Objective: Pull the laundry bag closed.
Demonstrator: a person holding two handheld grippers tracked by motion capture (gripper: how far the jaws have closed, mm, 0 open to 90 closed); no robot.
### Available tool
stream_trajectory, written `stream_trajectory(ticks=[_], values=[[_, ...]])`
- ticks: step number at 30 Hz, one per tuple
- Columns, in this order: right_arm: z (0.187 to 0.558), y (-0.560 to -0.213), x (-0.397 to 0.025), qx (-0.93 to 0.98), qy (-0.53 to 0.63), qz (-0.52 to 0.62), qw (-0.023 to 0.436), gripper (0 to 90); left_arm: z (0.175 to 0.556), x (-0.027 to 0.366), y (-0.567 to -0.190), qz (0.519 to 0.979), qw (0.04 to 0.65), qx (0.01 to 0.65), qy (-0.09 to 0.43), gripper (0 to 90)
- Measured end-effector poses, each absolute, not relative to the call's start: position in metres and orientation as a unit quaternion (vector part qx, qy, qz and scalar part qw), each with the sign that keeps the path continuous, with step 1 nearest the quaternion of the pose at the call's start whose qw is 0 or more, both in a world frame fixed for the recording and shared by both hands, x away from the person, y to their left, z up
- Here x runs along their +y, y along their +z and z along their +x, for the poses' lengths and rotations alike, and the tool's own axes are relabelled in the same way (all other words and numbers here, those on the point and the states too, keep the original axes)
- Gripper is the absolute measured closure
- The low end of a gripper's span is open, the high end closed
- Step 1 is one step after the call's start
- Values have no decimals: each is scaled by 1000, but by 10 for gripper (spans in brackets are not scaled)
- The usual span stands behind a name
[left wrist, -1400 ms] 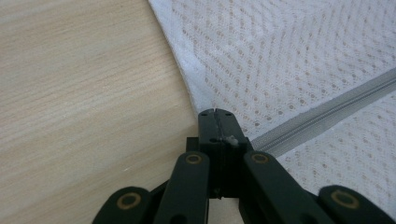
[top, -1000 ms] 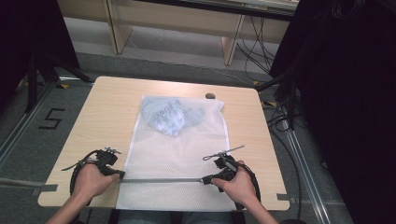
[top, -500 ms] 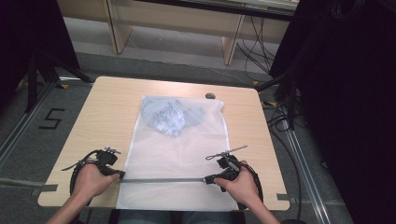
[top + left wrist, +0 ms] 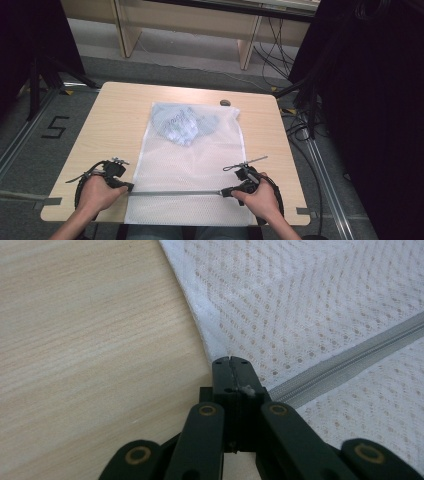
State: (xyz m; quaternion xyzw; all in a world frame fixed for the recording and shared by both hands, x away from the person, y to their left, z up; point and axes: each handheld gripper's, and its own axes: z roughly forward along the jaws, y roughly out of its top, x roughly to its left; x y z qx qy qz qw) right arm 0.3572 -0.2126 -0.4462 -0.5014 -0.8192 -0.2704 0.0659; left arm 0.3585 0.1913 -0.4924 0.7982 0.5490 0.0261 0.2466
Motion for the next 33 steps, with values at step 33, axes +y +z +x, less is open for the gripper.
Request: stream_trajectory(ticks=[33], values=[[358,-446,-227,-813,-277,-508,61,869,358,192,-493,798,248,549,26,899]])
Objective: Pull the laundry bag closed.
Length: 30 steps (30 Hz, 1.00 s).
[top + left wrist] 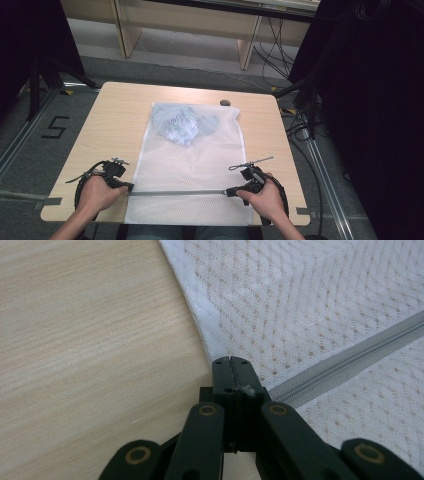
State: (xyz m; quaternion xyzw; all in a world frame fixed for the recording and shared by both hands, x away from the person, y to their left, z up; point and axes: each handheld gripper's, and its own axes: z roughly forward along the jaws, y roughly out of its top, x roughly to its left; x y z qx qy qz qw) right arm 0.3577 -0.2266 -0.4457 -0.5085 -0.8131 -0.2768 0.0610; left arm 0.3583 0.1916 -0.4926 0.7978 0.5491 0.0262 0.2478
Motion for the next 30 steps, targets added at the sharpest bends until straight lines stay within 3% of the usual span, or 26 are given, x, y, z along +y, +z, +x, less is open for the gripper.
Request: stream_trajectory(ticks=[30], values=[[357,-445,-240,-804,-278,-522,57,869,358,192,-493,798,247,549,25,899]])
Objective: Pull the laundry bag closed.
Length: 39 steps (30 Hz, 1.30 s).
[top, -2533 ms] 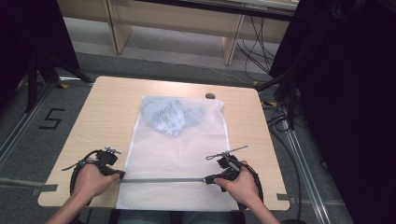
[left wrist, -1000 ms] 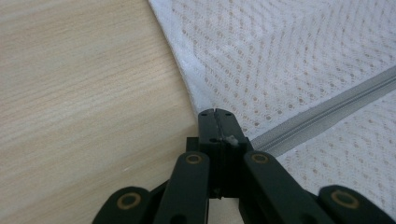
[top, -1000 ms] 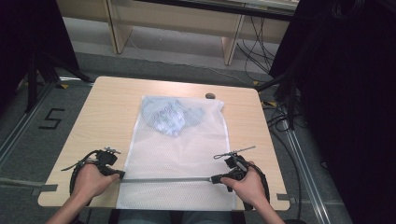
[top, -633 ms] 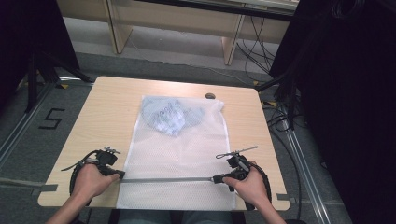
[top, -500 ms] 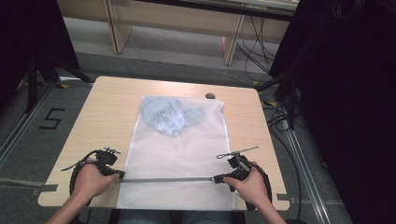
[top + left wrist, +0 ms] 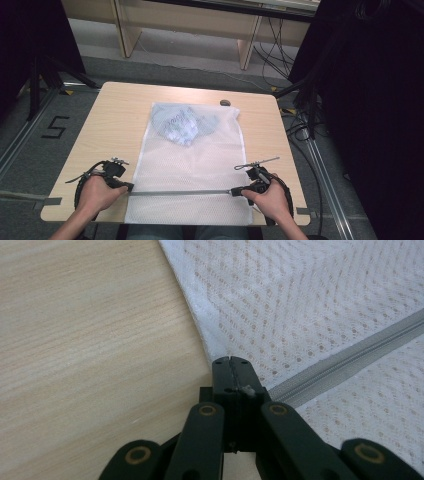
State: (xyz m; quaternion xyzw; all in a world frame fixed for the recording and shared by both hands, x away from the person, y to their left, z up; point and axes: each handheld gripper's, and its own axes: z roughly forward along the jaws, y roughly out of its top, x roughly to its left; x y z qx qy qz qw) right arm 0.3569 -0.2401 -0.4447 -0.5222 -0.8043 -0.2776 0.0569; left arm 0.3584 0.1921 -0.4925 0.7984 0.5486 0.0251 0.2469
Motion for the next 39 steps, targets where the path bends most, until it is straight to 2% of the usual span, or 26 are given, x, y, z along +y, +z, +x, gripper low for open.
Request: stream_trajectory(ticks=[17,19,27,34,35,39], values=[[356,-445,-250,-800,-279,-528,51,869,358,192,-493,798,248,549,26,899],[355,-443,-248,-792,-277,-540,61,869,358,192,-493,797,249,549,26,899],[357,-444,-255,-796,-279,-534,48,869,358,192,-493,798,248,549,25,899],[354,-441,-256,-783,-275,-553,64,869,358,192,-493,797,249,549,27,899],[357,-443,-260,-794,-277,-539,49,869,358,192,-493,798,249,549,26,899],[357,-444,-263,-793,-278,-540,51,869,358,192,-493,798,249,548,26,899]])
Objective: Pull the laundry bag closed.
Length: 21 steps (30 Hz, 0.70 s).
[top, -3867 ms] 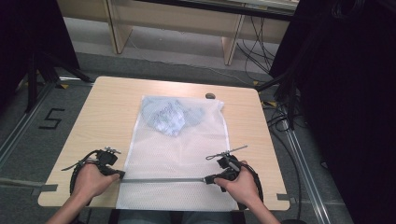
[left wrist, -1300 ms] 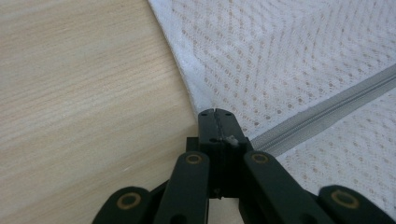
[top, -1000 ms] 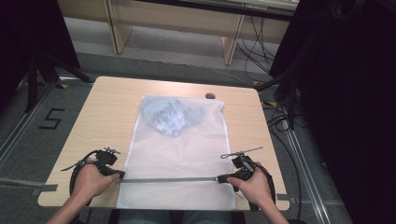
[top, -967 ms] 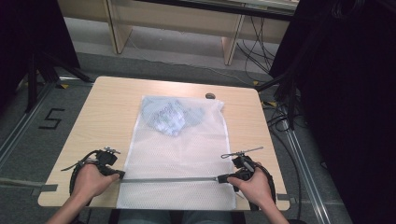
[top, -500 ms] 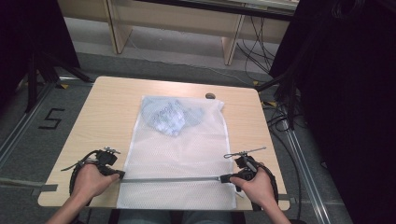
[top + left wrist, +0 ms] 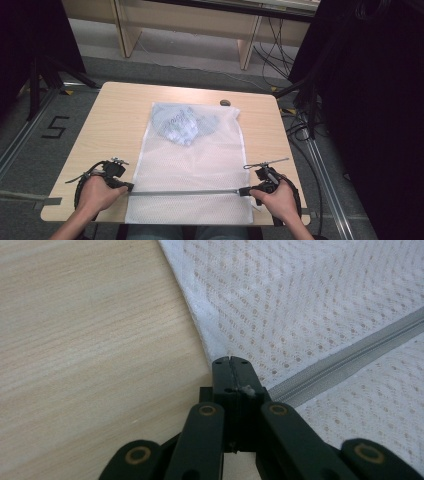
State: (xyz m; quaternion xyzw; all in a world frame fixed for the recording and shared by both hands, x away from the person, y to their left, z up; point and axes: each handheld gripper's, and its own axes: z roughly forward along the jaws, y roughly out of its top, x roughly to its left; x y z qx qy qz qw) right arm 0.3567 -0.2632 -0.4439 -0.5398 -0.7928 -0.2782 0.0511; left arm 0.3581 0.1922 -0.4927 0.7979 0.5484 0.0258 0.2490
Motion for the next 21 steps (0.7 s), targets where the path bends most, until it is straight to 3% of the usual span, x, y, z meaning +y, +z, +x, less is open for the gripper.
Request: stream_trajectory(ticks=[21], values=[[356,-445,-278,-777,-272,-566,56,868,358,192,-493,798,249,548,25,899]])
